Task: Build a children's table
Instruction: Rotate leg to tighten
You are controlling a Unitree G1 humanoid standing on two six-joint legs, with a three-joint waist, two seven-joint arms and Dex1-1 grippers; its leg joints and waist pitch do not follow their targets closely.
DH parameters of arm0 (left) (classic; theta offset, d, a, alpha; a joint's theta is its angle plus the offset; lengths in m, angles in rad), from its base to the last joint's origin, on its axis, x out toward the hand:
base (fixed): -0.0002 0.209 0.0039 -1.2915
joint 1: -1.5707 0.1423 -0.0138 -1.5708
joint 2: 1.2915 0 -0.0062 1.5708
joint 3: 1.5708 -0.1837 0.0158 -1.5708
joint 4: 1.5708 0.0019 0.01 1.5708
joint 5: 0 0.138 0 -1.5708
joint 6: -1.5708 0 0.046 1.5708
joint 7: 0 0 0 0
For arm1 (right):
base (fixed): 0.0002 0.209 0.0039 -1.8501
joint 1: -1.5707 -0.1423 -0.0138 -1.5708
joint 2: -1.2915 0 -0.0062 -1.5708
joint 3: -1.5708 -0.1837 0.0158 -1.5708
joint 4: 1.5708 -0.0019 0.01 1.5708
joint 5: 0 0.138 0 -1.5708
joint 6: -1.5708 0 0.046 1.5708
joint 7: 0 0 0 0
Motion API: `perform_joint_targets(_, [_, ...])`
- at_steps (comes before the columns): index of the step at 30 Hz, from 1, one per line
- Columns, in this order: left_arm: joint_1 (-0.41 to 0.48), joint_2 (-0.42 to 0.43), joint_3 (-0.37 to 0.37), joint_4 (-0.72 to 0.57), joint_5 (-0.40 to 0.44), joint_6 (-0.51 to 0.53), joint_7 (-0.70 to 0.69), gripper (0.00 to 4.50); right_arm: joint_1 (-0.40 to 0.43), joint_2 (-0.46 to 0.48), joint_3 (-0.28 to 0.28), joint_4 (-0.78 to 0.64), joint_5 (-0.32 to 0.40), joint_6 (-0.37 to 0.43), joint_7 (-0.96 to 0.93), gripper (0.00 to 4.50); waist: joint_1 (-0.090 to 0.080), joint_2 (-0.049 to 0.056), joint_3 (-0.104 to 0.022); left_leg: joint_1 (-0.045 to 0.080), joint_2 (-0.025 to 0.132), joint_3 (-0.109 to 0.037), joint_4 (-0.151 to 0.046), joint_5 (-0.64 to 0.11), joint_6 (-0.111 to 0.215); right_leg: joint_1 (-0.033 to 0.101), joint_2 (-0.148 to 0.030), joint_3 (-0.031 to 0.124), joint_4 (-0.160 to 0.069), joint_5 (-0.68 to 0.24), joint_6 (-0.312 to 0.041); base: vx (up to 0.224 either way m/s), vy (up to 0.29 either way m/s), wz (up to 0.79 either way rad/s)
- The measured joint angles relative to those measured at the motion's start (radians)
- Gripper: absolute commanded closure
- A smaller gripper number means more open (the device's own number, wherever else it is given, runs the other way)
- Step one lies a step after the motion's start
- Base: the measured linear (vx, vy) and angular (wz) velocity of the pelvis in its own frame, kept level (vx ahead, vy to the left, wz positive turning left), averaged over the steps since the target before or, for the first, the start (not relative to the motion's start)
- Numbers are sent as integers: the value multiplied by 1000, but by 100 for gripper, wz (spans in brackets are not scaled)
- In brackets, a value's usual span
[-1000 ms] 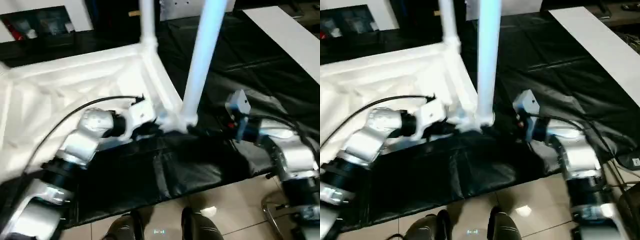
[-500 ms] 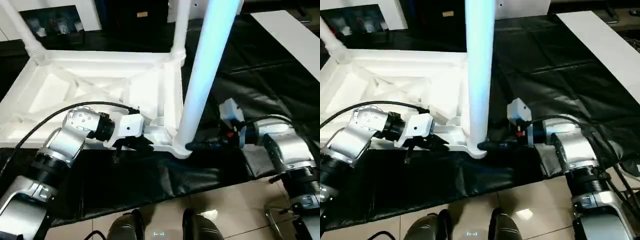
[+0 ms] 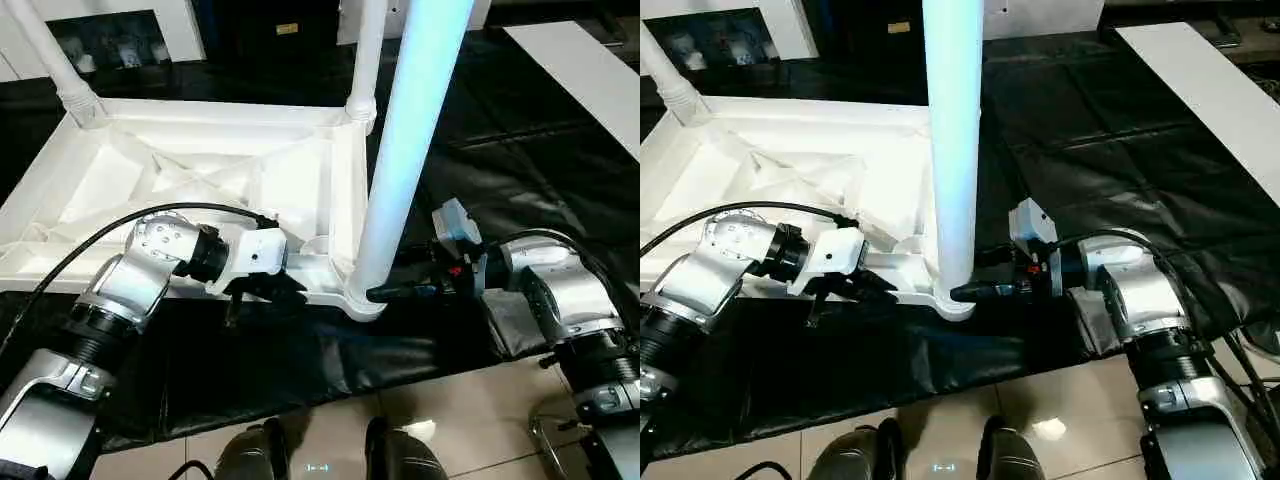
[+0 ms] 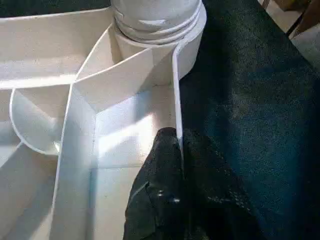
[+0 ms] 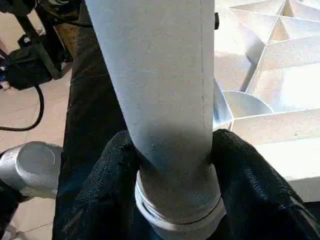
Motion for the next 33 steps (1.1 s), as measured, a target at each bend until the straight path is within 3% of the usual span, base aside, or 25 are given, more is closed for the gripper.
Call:
perform_joint_targets(4, [9,-18,17,-24,0,78,41,450,31,16,-18,-54,7,68,-75,258,1,0,0,1,0,0,0,1,-1,0,0,0,0,0,0,0,0,0])
perform_joint_targets(6, [23,-36,42,-56,8,163,105,450,59,48,-41,-100,-8,114,-179,258,-3,0,0,3,0,0,0,2,-3,2,0,1,1,-4,6,0,0,0])
perform_joint_targets(9, [31,-83,81,-96,40,301,236,450,73,141,-89,-143,-49,175,-410,258,-29,0,0,4,-1,0,0,3,-5,1,0,2,-1,-6,7,0,0,0])
perform_joint_targets(14, [45,-250,130,-149,83,494,491,450,49,308,-156,-158,-146,240,-787,259,-71,0,2,4,-1,-1,0,3,-5,0,0,1,-7,-23,9,0,0,0])
perform_joint_targets(20, [47,-343,140,-185,119,595,650,450,21,417,-167,-172,-204,295,-1028,259,-77,0,2,4,-1,-3,-4,3,-5,3,0,-3,-22,-23,9,0,0,0])
perform_joint_targets(21, [44,-350,140,-186,120,604,661,450,21,420,-167,-172,-205,293,-1043,259,-76,0,2,4,-2,-3,-4,3,-5,3,0,-3,-23,-23,9,0,0,0])
perform_joint_targets(23, [41,-352,137,-187,120,609,663,450,26,421,-167,-172,-205,282,-1047,203,-76,0,3,3,-2,-3,-4,3,-5,4,0,-2,-26,-23,9,0,0,0])
perform_joint_targets(27, [40,-346,129,-193,120,604,658,450,40,410,-168,-174,-200,251,-1021,170,-75,2,3,3,-3,-2,-6,3,-5,4,0,-2,-31,-23,9,0,0,0])
perform_joint_targets(33, [46,-259,93,-198,106,500,556,450,59,261,-136,-168,-163,175,-782,108,-70,4,4,1,-3,-2,-8,3,-4,2,0,-1,-25,-13,-5,0,0,0])
